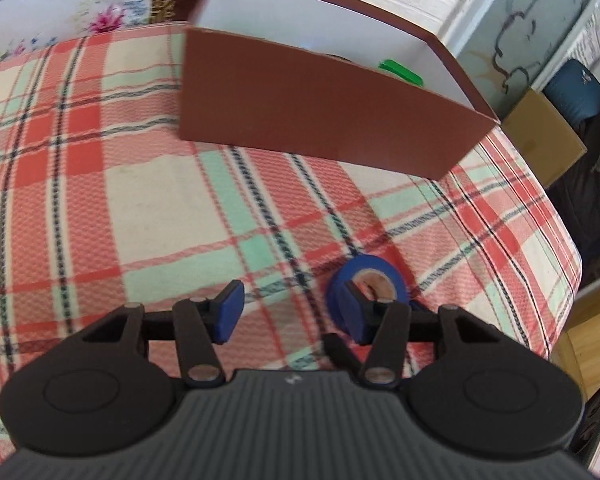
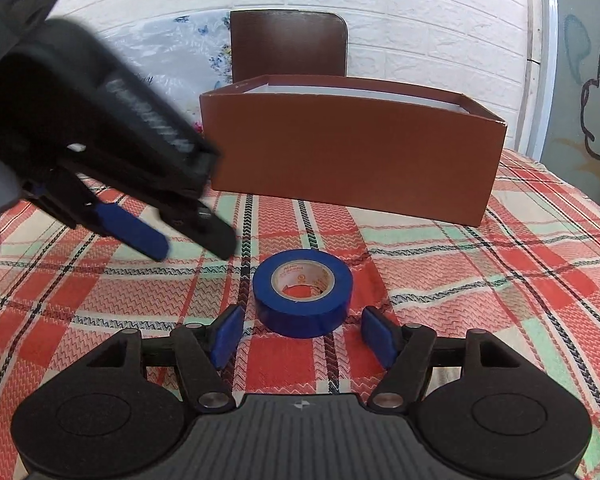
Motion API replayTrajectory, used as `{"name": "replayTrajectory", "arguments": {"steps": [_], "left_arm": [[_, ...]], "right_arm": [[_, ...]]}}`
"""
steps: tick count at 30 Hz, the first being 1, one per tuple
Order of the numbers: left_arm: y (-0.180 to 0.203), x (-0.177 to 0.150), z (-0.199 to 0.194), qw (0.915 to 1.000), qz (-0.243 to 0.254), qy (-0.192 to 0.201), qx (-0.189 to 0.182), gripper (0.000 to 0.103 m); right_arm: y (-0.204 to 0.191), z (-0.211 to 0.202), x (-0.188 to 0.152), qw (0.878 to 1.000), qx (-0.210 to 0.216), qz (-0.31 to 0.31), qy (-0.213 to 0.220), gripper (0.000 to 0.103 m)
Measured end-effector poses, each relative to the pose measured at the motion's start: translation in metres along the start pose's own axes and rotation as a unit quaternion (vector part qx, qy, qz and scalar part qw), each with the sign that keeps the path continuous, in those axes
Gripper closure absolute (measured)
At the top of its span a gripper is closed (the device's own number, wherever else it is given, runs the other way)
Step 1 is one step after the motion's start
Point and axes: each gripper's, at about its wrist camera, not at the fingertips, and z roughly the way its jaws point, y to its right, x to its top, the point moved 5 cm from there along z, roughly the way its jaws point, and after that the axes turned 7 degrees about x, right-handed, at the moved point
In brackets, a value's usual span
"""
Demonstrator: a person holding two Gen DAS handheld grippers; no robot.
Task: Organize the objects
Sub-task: 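Hold the blue tape in the right gripper while the left gripper grasps its rim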
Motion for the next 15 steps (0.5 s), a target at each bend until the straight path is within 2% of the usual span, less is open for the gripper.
{"name": "replayTrajectory", "arguments": {"steps": [7, 9, 13, 15], "left_arm": [[0.035, 0.0, 0.017, 0.9984, 0.045, -0.01, 0.032, 0.05], [0.039, -0.003, 0.023, 0.9973, 0.055, -0.015, 0.045, 0.057], [0.04, -0.006, 0.028, 0.9962, 0.062, -0.012, 0.06, 0.06], [0.042, -0.007, 0.028, 0.9957, 0.066, -0.009, 0.064, 0.067]], "right_arm": [[0.005, 0.009, 0.008, 1.0, 0.005, -0.002, -0.008, 0.037], [0.007, 0.01, 0.008, 1.0, 0.007, 0.002, -0.008, 0.037], [0.005, 0.01, 0.006, 1.0, 0.005, -0.004, -0.005, 0.036], [0.004, 0.011, 0.006, 1.0, 0.004, -0.006, -0.005, 0.037]]}}
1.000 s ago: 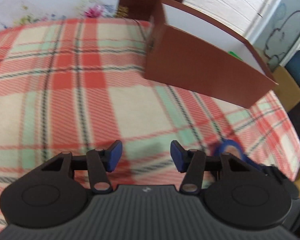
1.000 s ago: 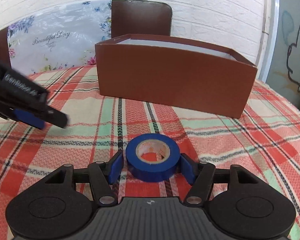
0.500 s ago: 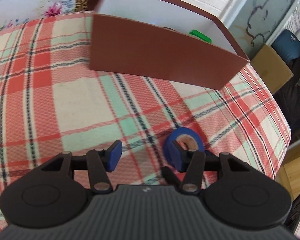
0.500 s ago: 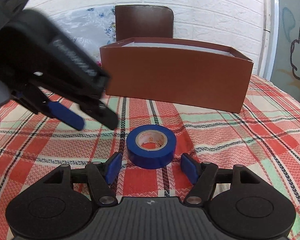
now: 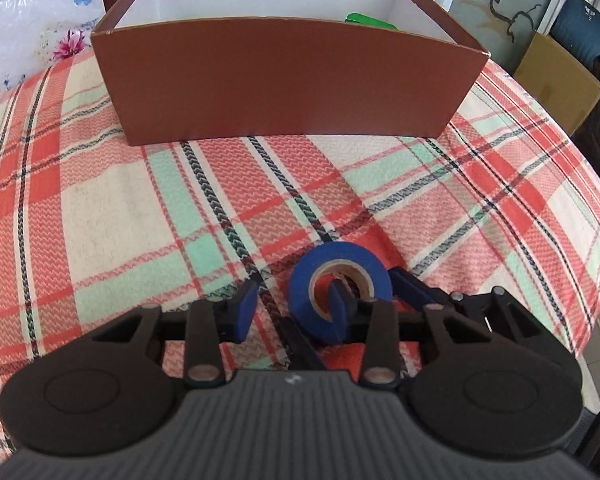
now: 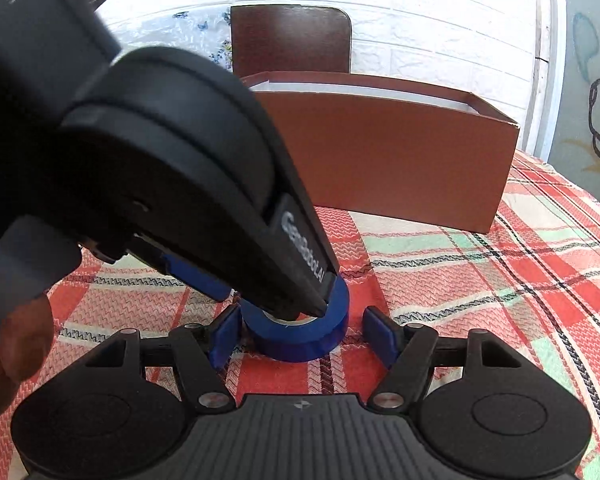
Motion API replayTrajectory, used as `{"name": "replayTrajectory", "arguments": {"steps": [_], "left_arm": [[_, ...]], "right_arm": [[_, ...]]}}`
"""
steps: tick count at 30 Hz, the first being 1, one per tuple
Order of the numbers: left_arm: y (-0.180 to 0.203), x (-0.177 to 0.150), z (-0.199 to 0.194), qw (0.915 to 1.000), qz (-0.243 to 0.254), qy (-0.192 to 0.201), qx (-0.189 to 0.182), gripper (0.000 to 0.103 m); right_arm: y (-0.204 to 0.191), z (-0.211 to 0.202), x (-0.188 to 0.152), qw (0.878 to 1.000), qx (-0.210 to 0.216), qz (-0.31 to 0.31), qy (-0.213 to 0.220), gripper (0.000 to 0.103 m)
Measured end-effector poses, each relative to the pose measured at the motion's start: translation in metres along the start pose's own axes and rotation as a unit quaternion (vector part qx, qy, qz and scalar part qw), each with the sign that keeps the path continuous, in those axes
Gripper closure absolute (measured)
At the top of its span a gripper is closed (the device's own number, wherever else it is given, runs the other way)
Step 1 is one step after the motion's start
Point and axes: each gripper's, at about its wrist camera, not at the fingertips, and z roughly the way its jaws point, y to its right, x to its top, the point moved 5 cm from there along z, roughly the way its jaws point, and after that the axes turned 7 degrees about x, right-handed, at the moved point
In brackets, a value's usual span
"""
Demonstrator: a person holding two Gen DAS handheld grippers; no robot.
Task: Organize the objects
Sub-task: 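Hold the blue tape in the right gripper while the left gripper grasps its rim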
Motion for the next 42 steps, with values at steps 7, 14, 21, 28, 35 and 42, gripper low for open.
{"name": "replayTrajectory", "arguments": {"steps": [7, 14, 21, 28, 35, 42], "left_arm": [[0.007, -0.004, -0.001, 0.9998, 0.015, 0.012, 0.005, 0.08], [0.01, -0.006, -0.002, 0.9998, 0.014, 0.016, 0.005, 0.082], [0.011, -0.005, -0.002, 0.9996, 0.018, 0.018, 0.009, 0.081], [0.01, -0.004, -0.002, 0.9993, 0.026, 0.02, 0.016, 0.079], [0.009, -0.004, 0.0, 0.9989, 0.033, 0.023, 0.023, 0.075], [0.011, -0.005, 0.001, 0.9983, 0.046, 0.028, 0.019, 0.081]], "right_arm": [[-0.004, -0.002, -0.002, 1.0, 0.0, -0.02, 0.003, 0.047], [-0.004, -0.005, -0.005, 1.0, 0.001, -0.02, 0.006, 0.047], [-0.004, -0.01, -0.008, 1.0, 0.001, -0.021, 0.006, 0.046], [-0.003, -0.015, -0.011, 1.0, 0.002, -0.02, 0.009, 0.046], [-0.003, -0.021, -0.014, 1.0, 0.003, -0.019, 0.008, 0.046], [-0.006, -0.029, -0.017, 1.0, 0.004, -0.028, 0.006, 0.047]]}}
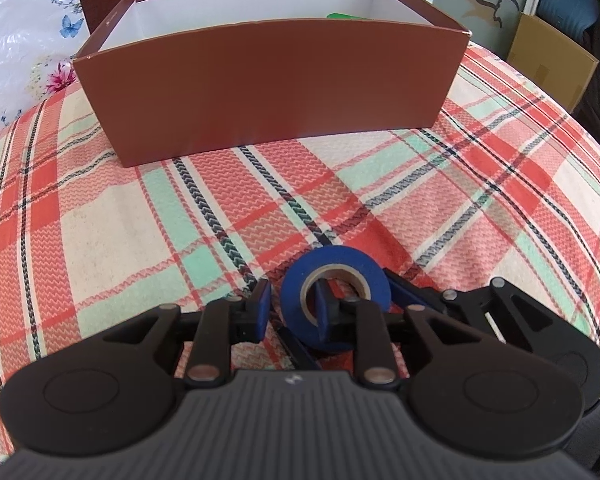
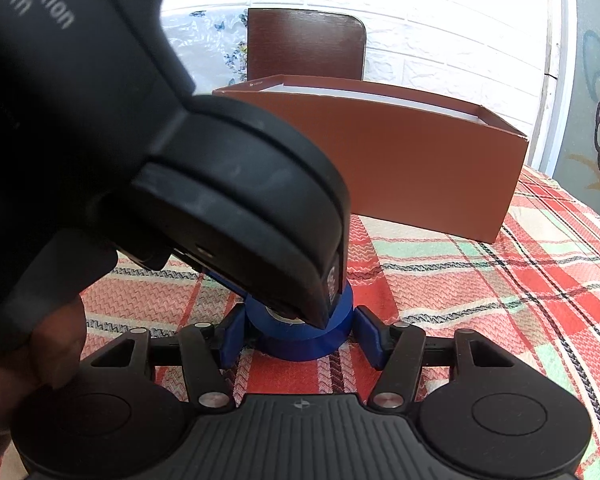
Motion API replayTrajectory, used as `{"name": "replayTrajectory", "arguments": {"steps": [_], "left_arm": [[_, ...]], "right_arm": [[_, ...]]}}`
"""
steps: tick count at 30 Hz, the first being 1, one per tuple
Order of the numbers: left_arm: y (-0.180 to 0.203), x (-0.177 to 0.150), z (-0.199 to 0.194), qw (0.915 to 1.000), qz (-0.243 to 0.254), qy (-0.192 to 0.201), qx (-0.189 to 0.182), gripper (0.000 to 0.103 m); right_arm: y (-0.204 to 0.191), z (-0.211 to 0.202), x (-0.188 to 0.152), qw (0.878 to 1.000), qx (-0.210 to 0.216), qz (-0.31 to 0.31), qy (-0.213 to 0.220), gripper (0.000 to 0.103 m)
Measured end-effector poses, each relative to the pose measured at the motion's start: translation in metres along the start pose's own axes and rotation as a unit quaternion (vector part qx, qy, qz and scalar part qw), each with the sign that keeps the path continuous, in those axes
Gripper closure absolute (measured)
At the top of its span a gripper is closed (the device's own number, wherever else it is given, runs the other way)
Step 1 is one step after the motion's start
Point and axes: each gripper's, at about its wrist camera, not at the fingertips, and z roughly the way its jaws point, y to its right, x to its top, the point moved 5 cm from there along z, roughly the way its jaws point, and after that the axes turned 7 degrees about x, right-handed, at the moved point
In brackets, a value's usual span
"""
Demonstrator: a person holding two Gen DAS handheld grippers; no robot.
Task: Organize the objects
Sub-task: 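Hold the blue tape in the right gripper while the left gripper grasps its rim, then carry the blue tape roll into the box with the left gripper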
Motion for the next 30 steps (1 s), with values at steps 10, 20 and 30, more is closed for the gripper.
{"name": "replayTrajectory", "arguments": {"steps": [10, 20, 30], "left_arm": [[-0.012, -0.015, -0.004, 0.9995, -0.011, 0.01, -0.026, 0.081], [-0.019, -0.009, -0.009, 0.9985, -0.037, 0.01, -0.04, 0.084], [-0.054, 0.086, -0.052, 0.9915, -0.052, 0.119, -0.014, 0.084]], "right_arm": [[-0.013, -0.014, -0.005, 1.0, 0.011, -0.022, -0.004, 0.046], [-0.014, -0.033, 0.002, 1.0, 0.021, -0.007, 0.007, 0.048], [-0.004, -0.038, 0.098, 0.988, 0.01, -0.06, 0.139, 0.048]]}}
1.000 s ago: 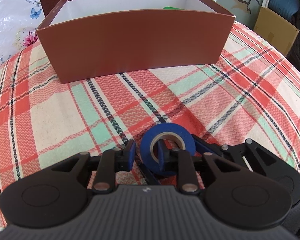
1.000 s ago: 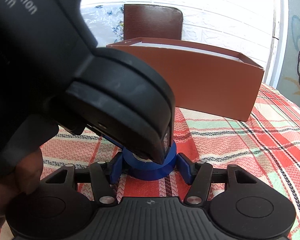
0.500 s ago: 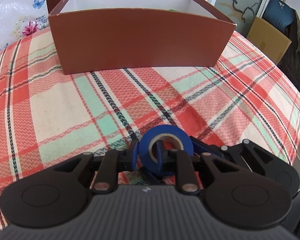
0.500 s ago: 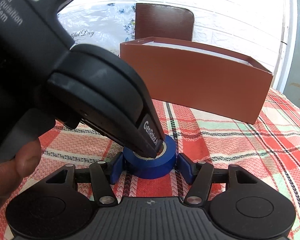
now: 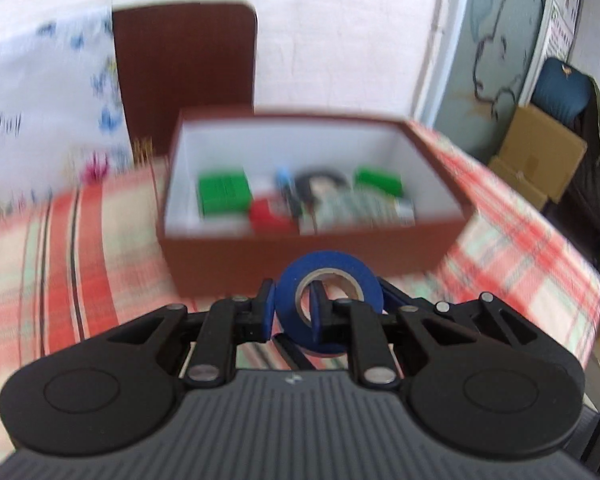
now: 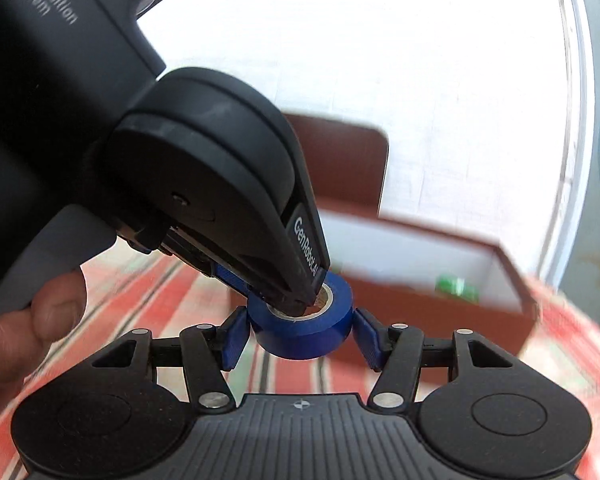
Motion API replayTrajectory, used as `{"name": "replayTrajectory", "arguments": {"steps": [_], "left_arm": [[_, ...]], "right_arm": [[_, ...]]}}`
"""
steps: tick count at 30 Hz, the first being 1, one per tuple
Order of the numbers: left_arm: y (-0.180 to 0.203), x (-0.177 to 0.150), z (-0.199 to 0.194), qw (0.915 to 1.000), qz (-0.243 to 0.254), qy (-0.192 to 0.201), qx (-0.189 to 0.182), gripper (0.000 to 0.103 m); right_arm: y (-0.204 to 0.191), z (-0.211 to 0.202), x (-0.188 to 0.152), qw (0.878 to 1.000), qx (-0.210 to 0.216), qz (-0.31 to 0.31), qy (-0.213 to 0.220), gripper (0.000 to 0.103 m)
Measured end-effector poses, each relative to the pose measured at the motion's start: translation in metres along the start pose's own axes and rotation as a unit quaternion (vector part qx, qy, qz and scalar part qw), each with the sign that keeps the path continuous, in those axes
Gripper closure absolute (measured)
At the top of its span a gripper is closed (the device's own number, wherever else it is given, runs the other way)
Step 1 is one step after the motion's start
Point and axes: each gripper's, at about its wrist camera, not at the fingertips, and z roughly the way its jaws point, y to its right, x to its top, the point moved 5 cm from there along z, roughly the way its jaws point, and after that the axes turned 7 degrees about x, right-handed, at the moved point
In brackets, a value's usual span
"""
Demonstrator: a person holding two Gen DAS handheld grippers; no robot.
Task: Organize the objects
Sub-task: 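Carry the blue tape roll into the box with the left gripper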
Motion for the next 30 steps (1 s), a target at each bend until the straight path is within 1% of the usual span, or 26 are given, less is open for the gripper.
{"name": "replayTrajectory", "arguments": {"steps": [3, 5, 8, 10, 11, 12, 13, 14, 15, 17, 19, 22, 24, 26, 28, 30], "left_arm": [[-0.003, 0.034, 0.014, 0.9997, 0.005, 0.021, 0.011, 0.084], [-0.009, 0.051, 0.029, 0.9996, 0.001, 0.025, 0.015, 0.084], [-0.018, 0.065, 0.06, 0.9996, -0.007, 0.016, 0.02, 0.084], [-0.023, 0.066, 0.083, 0.9996, -0.017, 0.001, 0.023, 0.083], [-0.025, 0.066, 0.093, 0.9995, -0.021, -0.007, 0.024, 0.083], [-0.026, 0.064, 0.101, 0.9994, -0.021, -0.01, 0.027, 0.083], [-0.027, 0.062, 0.107, 0.9994, -0.022, -0.009, 0.026, 0.083], [-0.03, 0.063, 0.108, 0.9994, -0.029, 0.0, 0.02, 0.083], [-0.033, 0.063, 0.108, 0.9992, -0.035, 0.007, 0.019, 0.083], [-0.037, 0.062, 0.108, 0.9988, -0.043, 0.013, 0.017, 0.083], [-0.04, 0.063, 0.11, 0.9984, -0.054, 0.011, 0.011, 0.083], [-0.04, 0.063, 0.111, 0.9981, -0.059, 0.009, 0.011, 0.083], [-0.039, 0.064, 0.112, 0.9982, -0.054, 0.007, 0.022, 0.083], [-0.038, 0.063, 0.107, 0.9982, -0.051, 0.0, 0.032, 0.083], [-0.035, 0.062, 0.094, 0.9983, -0.042, 0.009, 0.041, 0.083], [-0.03, 0.061, 0.08, 0.9977, -0.024, 0.024, 0.058, 0.083]], "right_arm": [[0.017, 0.024, 0.021, 1.0, 0.001, 0.001, 0.016, 0.048], [0.027, 0.043, 0.03, 1.0, 0.004, 0.003, 0.015, 0.048], [0.039, 0.075, 0.03, 1.0, 0.012, 0.003, -0.002, 0.048], [0.045, 0.097, 0.021, 0.999, 0.017, 0.01, -0.026, 0.047], [0.049, 0.104, 0.015, 0.999, 0.02, 0.023, -0.031, 0.048], [0.053, 0.105, 0.011, 0.998, 0.033, 0.05, -0.019, 0.042], [0.057, 0.106, 0.007, 0.997, 0.036, 0.06, -0.012, 0.039], [0.061, 0.104, 0.003, 0.997, 0.035, 0.075, 0.001, 0.029], [0.063, 0.102, 0.001, 0.995, 0.036, 0.089, 0.01, 0.022], [0.061, 0.096, 0.0, 0.995, 0.031, 0.089, 0.024, 0.025], [0.059, 0.09, -0.002, 0.995, 0.032, 0.085, 0.036, 0.025], [0.058, 0.083, -0.003, 0.995, 0.032, 0.085, 0.042, 0.025], [0.058, 0.078, -0.002, 0.995, 0.033, 0.088, 0.039, 0.025], [0.06, 0.074, 0.0, 0.994, 0.031, 0.098, 0.024, 0.025], [0.064, 0.064, 0.003, 0.994, 0.018, 0.103, 0.011, 0.026], [0.069, 0.047, 0.005, 0.994, 0.0, 0.112, 0.012, 0.026]]}}
